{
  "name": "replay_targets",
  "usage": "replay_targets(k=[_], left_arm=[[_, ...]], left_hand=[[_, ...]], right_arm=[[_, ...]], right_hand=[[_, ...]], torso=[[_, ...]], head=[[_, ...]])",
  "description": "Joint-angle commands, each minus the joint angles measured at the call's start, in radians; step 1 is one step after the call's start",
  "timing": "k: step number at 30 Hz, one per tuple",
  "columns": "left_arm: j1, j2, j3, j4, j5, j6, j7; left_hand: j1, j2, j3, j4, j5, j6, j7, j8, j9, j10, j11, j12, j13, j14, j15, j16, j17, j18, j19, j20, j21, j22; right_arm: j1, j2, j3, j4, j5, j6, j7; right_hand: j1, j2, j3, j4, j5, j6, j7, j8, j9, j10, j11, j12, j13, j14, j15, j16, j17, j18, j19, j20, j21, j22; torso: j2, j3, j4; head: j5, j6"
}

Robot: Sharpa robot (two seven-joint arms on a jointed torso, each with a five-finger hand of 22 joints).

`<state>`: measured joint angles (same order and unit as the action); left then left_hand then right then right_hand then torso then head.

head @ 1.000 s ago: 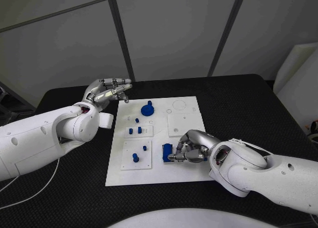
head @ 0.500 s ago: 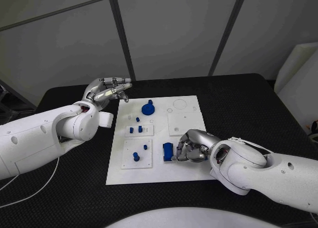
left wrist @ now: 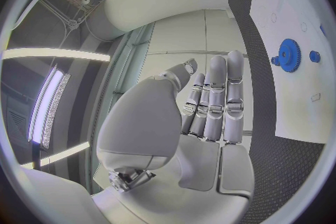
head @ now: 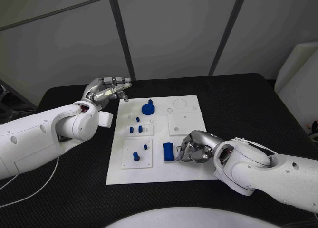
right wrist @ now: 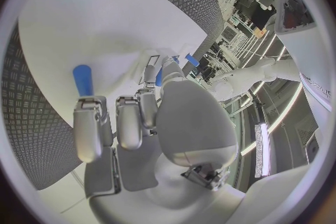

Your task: Assemble the parts on the task board

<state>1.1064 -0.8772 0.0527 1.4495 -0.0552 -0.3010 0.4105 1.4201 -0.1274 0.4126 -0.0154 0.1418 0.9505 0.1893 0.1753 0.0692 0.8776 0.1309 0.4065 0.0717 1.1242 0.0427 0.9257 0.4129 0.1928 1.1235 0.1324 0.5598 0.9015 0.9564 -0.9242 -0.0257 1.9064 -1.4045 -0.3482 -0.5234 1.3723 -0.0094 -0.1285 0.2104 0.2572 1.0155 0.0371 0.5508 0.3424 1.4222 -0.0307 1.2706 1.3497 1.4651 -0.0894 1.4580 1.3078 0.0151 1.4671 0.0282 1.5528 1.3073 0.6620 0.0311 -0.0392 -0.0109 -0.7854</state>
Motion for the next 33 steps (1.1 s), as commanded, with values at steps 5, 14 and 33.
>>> replay_targets(k=[5,14,33], left_arm=[[0.001,-0.003,0.001,0.002,0.001,0.009,0.001],[0.001,-0.001,0.001,-0.001,0.001,0.009,0.001],[-0.006,0.000,0.000,0.005,0.001,0.013,0.000]], left_hand=[[-0.002,0.011,-0.004,-0.001,-0.005,-0.004,0.003,0.006,-0.001,-0.005,0.002,0.003,-0.001,-0.009,0.000,0.003,-0.001,-0.011,-0.008,0.001,-0.003,0.001],[-0.002,0.011,-0.004,-0.001,-0.005,-0.004,0.003,0.006,-0.001,-0.005,0.002,0.003,-0.001,-0.009,0.000,0.003,-0.001,-0.011,-0.008,0.001,-0.003,0.001],[-0.002,0.011,-0.004,-0.001,-0.005,-0.004,0.003,0.006,-0.001,-0.005,0.002,0.003,-0.001,-0.009,0.000,0.003,-0.001,-0.011,-0.008,0.001,-0.003,0.001]], right_arm=[[0.001,-0.053,0.000,0.036,0.049,-0.093,0.137],[0.006,-0.190,0.006,0.086,0.042,-0.082,0.168],[0.006,-0.254,0.007,0.081,-0.183,-0.012,0.018]], right_hand=[[-0.016,-0.019,-0.012,0.013,0.011,-0.045,0.021,-0.033,-0.014,-0.019,0.014,-0.025,-0.071,0.064,0.009,-0.017,0.059,-0.002,0.070,0.003,-0.017,0.224],[0.000,-0.007,-0.013,0.034,0.031,-0.066,0.057,-0.161,-0.073,-0.038,0.044,-0.062,-0.096,0.061,0.035,-0.026,0.049,0.000,0.063,0.028,-0.026,0.215],[-0.016,-0.041,-0.040,0.071,0.029,-0.004,0.053,-0.226,-0.095,-0.028,0.042,-0.067,-0.093,0.065,0.035,-0.019,0.061,-0.005,0.079,0.031,-0.010,0.233]], torso=[[0.000,0.0000,-0.0011],[-0.001,-0.0003,-0.0020],[0.000,-0.0003,-0.0001]], head=[[0.001,-0.001],[-0.013,0.002],[-0.050,0.009]])
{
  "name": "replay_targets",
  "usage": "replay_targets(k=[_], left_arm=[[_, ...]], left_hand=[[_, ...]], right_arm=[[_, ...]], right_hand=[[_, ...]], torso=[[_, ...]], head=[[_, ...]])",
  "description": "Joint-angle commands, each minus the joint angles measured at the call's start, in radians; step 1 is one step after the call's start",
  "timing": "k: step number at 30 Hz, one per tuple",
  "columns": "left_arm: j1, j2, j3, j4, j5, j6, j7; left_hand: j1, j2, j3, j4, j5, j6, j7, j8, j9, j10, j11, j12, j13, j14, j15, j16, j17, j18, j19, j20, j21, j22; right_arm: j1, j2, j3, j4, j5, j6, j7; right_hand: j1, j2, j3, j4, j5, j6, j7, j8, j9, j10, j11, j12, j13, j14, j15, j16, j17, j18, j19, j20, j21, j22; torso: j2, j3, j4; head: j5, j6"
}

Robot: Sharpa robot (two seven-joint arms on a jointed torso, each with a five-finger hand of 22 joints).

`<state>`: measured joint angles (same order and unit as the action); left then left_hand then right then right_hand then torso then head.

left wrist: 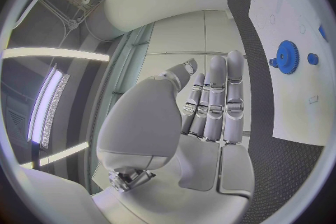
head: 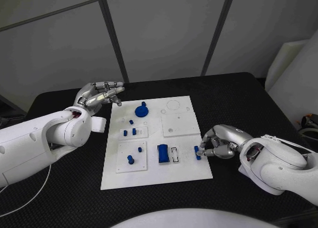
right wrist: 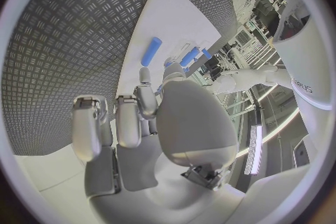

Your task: Assemble the parts on the task board

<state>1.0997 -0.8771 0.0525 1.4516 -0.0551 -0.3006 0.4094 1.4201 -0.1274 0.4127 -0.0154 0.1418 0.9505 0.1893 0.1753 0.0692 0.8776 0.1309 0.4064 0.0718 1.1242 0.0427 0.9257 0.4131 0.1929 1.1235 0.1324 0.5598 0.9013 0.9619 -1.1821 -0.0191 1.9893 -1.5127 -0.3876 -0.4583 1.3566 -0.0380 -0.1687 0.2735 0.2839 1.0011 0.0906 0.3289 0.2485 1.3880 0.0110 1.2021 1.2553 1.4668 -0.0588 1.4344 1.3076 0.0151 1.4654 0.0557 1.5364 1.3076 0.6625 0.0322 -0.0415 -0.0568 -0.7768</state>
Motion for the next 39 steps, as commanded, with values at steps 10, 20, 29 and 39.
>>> replay_targets(k=[10,20,29,39], left_arm=[[-0.002,-0.002,0.001,0.004,0.001,0.014,0.001],[-0.003,-0.003,0.001,0.005,0.001,0.015,0.001],[-0.003,-0.006,0.001,0.005,0.001,0.015,0.000],[-0.004,-0.008,0.001,0.005,0.001,0.016,0.000]], left_hand=[[-0.002,0.011,-0.004,-0.001,-0.005,-0.004,0.003,0.006,-0.001,-0.005,0.002,0.003,-0.002,-0.009,0.000,0.003,-0.001,-0.011,-0.008,0.001,-0.003,0.001],[-0.002,0.011,-0.004,-0.001,-0.005,-0.004,0.003,0.006,-0.001,-0.005,0.002,0.003,-0.002,-0.009,0.000,0.003,-0.001,-0.011,-0.008,0.001,-0.003,0.001],[-0.002,0.011,-0.004,-0.001,-0.005,-0.004,0.003,0.006,-0.001,-0.005,0.002,0.003,-0.002,-0.009,0.000,0.003,-0.001,-0.011,-0.008,0.001,-0.003,0.001],[-0.002,0.011,-0.004,-0.001,-0.005,-0.004,0.003,0.006,-0.001,-0.005,0.002,0.003,-0.002,-0.009,0.000,0.003,-0.001,-0.011,-0.008,0.001,-0.003,0.001]], right_arm=[[0.000,0.045,0.000,-0.038,-0.089,0.071,-0.080],[-0.001,0.081,-0.001,-0.063,-0.087,0.106,-0.089],[-0.002,0.096,-0.001,-0.072,-0.111,0.206,-0.114],[-0.004,0.119,-0.002,-0.077,-0.226,0.265,-0.153]], right_hand=[[-0.019,-0.018,-0.004,0.017,0.001,0.026,-0.003,-0.012,-0.001,0.008,-0.001,0.001,0.002,0.063,0.003,0.004,0.060,-0.005,0.080,0.002,0.006,0.233],[-0.028,-0.013,-0.002,0.016,0.005,0.037,-0.006,-0.014,-0.001,0.009,-0.003,0.003,0.005,0.063,0.002,0.004,0.060,-0.005,0.080,0.001,0.006,0.233],[0.013,-0.018,0.007,0.000,-0.015,0.064,-0.014,-0.016,0.004,0.009,-0.011,-0.001,0.005,0.063,-0.004,0.003,0.060,-0.005,0.079,-0.004,0.005,0.232],[0.106,-0.027,0.030,-0.051,-0.025,0.078,-0.019,-0.023,0.008,0.005,-0.016,-0.009,0.003,0.063,-0.010,0.004,0.063,-0.006,0.081,-0.010,0.007,0.234]], torso=[[0.001,-0.0006,0.0041],[0.000,-0.0019,0.0040],[0.000,-0.0021,0.0024],[0.000,-0.0023,0.0038]], head=[[-0.002,-0.002],[0.001,-0.007],[0.003,-0.009],[0.003,-0.012]])
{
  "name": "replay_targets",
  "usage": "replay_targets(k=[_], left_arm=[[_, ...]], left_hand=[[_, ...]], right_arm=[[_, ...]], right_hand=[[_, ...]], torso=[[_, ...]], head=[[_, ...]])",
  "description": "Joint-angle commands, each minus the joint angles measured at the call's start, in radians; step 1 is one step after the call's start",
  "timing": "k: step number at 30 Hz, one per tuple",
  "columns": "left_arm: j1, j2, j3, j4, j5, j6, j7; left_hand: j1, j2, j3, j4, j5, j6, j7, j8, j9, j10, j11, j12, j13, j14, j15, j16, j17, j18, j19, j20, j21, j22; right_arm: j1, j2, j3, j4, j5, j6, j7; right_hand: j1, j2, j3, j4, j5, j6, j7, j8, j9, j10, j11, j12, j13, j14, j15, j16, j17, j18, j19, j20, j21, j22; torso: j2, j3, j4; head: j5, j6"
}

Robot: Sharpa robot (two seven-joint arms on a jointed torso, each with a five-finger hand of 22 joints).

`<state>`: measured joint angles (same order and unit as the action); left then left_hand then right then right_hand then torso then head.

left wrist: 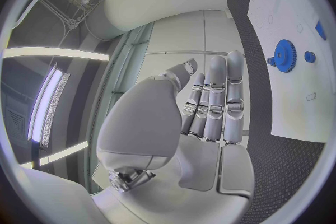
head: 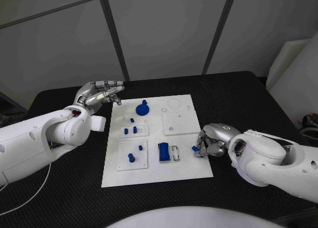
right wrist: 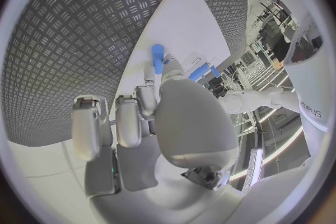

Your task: Assemble the parts on the task board

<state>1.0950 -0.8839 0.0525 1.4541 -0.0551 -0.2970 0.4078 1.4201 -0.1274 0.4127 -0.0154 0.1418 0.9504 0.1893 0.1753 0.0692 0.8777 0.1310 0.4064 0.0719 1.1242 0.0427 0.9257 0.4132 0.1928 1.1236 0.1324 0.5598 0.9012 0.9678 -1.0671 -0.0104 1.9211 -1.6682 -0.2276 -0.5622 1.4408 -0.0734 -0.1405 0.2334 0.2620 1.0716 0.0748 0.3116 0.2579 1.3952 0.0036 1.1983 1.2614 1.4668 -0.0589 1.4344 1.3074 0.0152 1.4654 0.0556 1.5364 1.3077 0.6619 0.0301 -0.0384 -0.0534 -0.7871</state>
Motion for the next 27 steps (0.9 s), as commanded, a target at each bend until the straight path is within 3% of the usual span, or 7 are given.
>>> replay_targets(k=[1,4,10,21,27], left_arm=[[0.001,-0.001,0.001,0.003,0.001,0.012,0.002],[0.001,-0.002,0.001,0.003,0.001,0.012,0.002],[0.000,-0.003,0.001,0.004,0.001,0.012,0.002],[-0.001,-0.003,0.001,0.005,0.001,0.012,0.003],[-0.001,-0.003,0.001,0.005,0.001,0.011,0.002]], left_hand=[[-0.002,0.011,-0.004,-0.001,-0.005,-0.004,0.003,0.006,-0.001,-0.005,0.002,0.003,-0.002,-0.009,0.000,0.003,-0.001,-0.011,-0.008,0.001,-0.003,0.001],[-0.002,0.011,-0.004,-0.001,-0.005,-0.004,0.003,0.006,-0.001,-0.005,0.002,0.003,-0.002,-0.009,0.000,0.003,-0.001,-0.011,-0.008,0.001,-0.003,0.001],[-0.003,0.012,-0.006,-0.001,-0.005,-0.005,0.003,0.008,-0.001,-0.008,0.002,0.006,-0.002,-0.011,0.000,0.006,-0.004,-0.011,-0.009,0.002,-0.003,0.001],[-0.003,0.012,-0.006,-0.001,-0.005,-0.005,0.003,0.008,-0.001,-0.008,0.002,0.006,-0.002,-0.011,0.000,0.006,-0.004,-0.011,-0.009,0.002,-0.003,0.001],[-0.003,0.012,-0.006,-0.001,-0.005,-0.005,0.003,0.008,-0.001,-0.008,0.002,0.006,-0.002,-0.011,0.000,0.006,-0.004,-0.011,-0.009,0.002,-0.003,0.001]], right_arm=[[-0.010,0.006,-0.010,-0.008,-0.079,0.108,-0.051],[-0.011,0.013,-0.010,-0.007,-0.100,0.117,-0.060],[-0.011,0.019,-0.010,-0.003,-0.113,0.109,-0.076],[-0.011,0.010,-0.010,0.025,-0.010,0.037,-0.126],[-0.010,0.005,-0.010,0.040,0.145,-0.037,-0.151]], right_hand=[[0.029,0.009,0.006,-0.014,-0.007,0.008,-0.003,-0.007,-0.002,-0.002,-0.009,-0.006,-0.003,0.063,-0.010,0.004,0.064,-0.006,0.081,-0.010,0.008,0.235],[0.057,0.020,0.031,-0.024,-0.018,0.012,-0.004,-0.013,-0.002,-0.003,-0.010,-0.009,-0.003,0.063,-0.011,0.004,0.065,-0.006,0.082,-0.011,0.008,0.236],[0.085,0.035,0.089,-0.021,0.135,0.021,-0.007,-0.027,-0.005,-0.006,-0.015,-0.017,-0.005,0.063,-0.014,0.004,0.066,-0.007,0.083,-0.015,0.009,0.237],[0.086,0.036,0.182,0.006,0.200,0.032,-0.014,-0.033,0.000,-0.001,-0.021,-0.022,-0.005,0.065,-0.020,0.008,0.074,-0.009,0.089,-0.020,0.015,0.244],[0.069,0.009,0.243,0.022,0.209,0.030,-0.013,-0.036,0.007,0.000,-0.019,-0.030,-0.008,0.065,-0.020,0.006,0.072,-0.009,0.089,-0.020,0.015,0.244]], torso=[[0.000,-0.0001,0.0007],[0.001,0.0004,0.0004],[0.000,0.0001,-0.0003],[0.000,-0.0005,0.0005],[0.000,-0.0009,0.0022]], head=[[0.000,-0.002],[0.001,-0.002],[0.002,-0.002],[0.003,-0.004],[0.005,-0.003]])
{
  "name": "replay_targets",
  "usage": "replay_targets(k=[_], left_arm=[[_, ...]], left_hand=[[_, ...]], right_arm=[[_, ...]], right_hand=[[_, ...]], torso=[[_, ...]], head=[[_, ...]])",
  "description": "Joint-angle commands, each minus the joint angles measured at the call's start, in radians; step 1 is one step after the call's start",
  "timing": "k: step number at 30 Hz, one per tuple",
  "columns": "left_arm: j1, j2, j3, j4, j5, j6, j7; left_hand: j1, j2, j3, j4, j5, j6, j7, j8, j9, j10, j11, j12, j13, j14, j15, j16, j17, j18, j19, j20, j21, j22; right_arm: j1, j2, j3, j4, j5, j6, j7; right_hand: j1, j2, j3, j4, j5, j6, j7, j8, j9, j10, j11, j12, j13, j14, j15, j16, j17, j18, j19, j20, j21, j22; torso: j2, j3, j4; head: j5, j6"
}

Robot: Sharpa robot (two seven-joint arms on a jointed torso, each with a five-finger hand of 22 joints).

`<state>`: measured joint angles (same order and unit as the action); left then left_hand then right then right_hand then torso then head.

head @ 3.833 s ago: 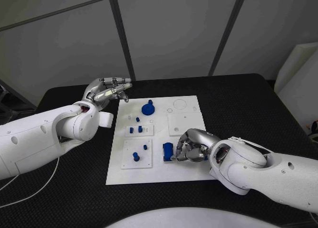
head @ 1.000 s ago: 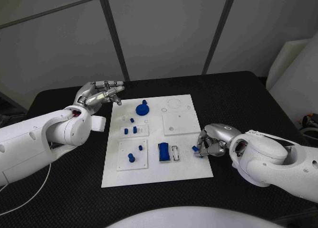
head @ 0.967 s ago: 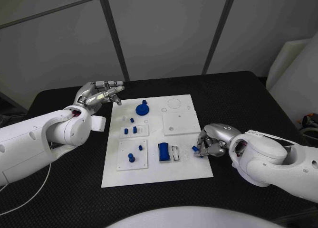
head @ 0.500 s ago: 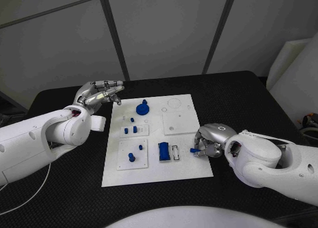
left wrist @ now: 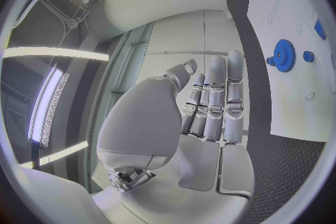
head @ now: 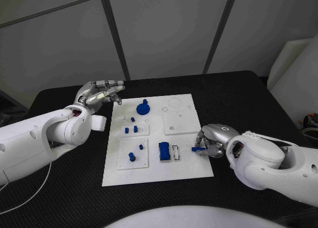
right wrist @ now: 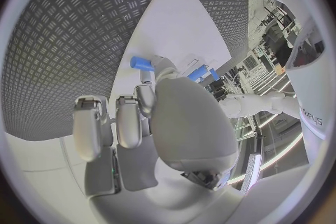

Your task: Assemble the parts on the task board

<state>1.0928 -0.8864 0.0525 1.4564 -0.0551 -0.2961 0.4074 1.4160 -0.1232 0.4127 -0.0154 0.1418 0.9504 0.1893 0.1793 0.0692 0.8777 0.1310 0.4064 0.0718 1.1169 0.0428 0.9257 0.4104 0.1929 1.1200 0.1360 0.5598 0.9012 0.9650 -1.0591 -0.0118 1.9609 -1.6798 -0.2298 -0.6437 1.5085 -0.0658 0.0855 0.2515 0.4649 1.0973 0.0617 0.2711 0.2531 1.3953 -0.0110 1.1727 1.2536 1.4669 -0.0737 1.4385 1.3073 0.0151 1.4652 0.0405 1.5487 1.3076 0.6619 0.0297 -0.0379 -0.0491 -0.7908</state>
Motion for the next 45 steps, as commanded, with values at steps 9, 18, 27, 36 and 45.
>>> replay_targets(k=[9,18,27,36,45], left_arm=[[0.001,-0.005,0.001,0.006,0.001,0.008,0.003],[0.001,-0.007,0.001,0.011,0.001,0.006,0.004],[0.001,-0.008,0.001,0.017,0.001,0.006,0.004],[0.001,-0.007,0.001,0.019,0.001,0.007,0.004],[0.001,-0.008,0.001,0.018,0.001,0.008,0.003]], left_hand=[[0.001,0.008,-0.006,-0.001,-0.005,-0.005,0.003,0.004,-0.001,-0.008,0.002,0.006,-0.002,-0.004,0.000,0.006,-0.001,-0.011,-0.006,-0.002,-0.003,0.001],[0.001,0.008,-0.006,-0.001,-0.005,-0.005,0.003,0.004,-0.001,-0.008,0.002,0.006,-0.002,-0.004,0.000,0.006,-0.001,-0.011,-0.006,-0.002,-0.003,0.001],[0.001,0.008,-0.006,-0.001,-0.005,-0.005,0.003,0.004,-0.001,-0.008,0.002,0.006,-0.002,-0.004,0.000,0.006,-0.001,-0.011,-0.006,-0.002,-0.003,0.001],[0.001,0.008,-0.006,-0.001,-0.005,-0.005,0.003,0.004,-0.001,-0.008,0.002,0.006,-0.002,-0.004,0.000,0.006,-0.001,-0.011,-0.006,-0.002,-0.003,0.001],[0.001,0.008,-0.006,-0.001,-0.005,-0.005,0.003,0.004,-0.001,-0.008,0.002,0.006,-0.002,-0.004,0.000,0.006,-0.001,-0.011,-0.006,-0.002,-0.003,0.001]], right_arm=[[-0.006,0.005,-0.008,0.025,0.226,-0.172,-0.065],[-0.006,0.043,-0.007,0.022,0.266,-0.240,-0.043],[-0.006,0.092,-0.007,-0.002,0.309,-0.270,-0.032],[-0.006,0.133,-0.007,-0.038,0.368,-0.192,-0.033],[-0.006,0.155,-0.007,-0.055,0.406,-0.151,-0.028]], right_hand=[[-0.031,-0.031,0.060,0.022,-0.001,0.006,0.001,0.003,0.019,0.002,-0.004,-0.006,0.000,0.064,-0.004,0.000,0.070,-0.008,0.089,-0.004,0.002,0.243],[-0.057,-0.046,0.080,0.032,-0.017,0.010,-0.001,0.005,0.024,0.007,-0.005,-0.002,0.004,0.065,-0.004,0.002,0.074,-0.009,0.090,-0.005,0.004,0.245],[-0.066,-0.052,0.085,0.033,-0.019,0.014,-0.002,0.006,0.026,0.009,-0.006,0.000,0.006,0.066,-0.005,0.003,0.076,-0.009,0.091,-0.005,0.005,0.246],[-0.153,-0.066,0.065,0.036,0.077,0.016,-0.001,0.007,0.035,0.014,-0.005,0.002,0.010,0.066,-0.004,0.004,0.077,-0.009,0.091,-0.005,0.004,0.246],[-0.209,-0.056,0.032,0.037,0.090,0.036,-0.011,0.021,0.050,0.021,-0.011,0.010,0.018,0.068,-0.009,0.009,0.084,-0.010,0.093,-0.008,0.008,0.249]], torso=[[0.000,-0.0017,0.0006],[0.001,-0.0003,0.0011],[0.002,0.0002,-0.0001],[0.001,-0.0007,0.0009],[0.001,0.0002,-0.0007]], head=[[0.005,0.000],[0.006,0.000],[0.011,0.000],[0.018,-0.003],[0.021,-0.006]])
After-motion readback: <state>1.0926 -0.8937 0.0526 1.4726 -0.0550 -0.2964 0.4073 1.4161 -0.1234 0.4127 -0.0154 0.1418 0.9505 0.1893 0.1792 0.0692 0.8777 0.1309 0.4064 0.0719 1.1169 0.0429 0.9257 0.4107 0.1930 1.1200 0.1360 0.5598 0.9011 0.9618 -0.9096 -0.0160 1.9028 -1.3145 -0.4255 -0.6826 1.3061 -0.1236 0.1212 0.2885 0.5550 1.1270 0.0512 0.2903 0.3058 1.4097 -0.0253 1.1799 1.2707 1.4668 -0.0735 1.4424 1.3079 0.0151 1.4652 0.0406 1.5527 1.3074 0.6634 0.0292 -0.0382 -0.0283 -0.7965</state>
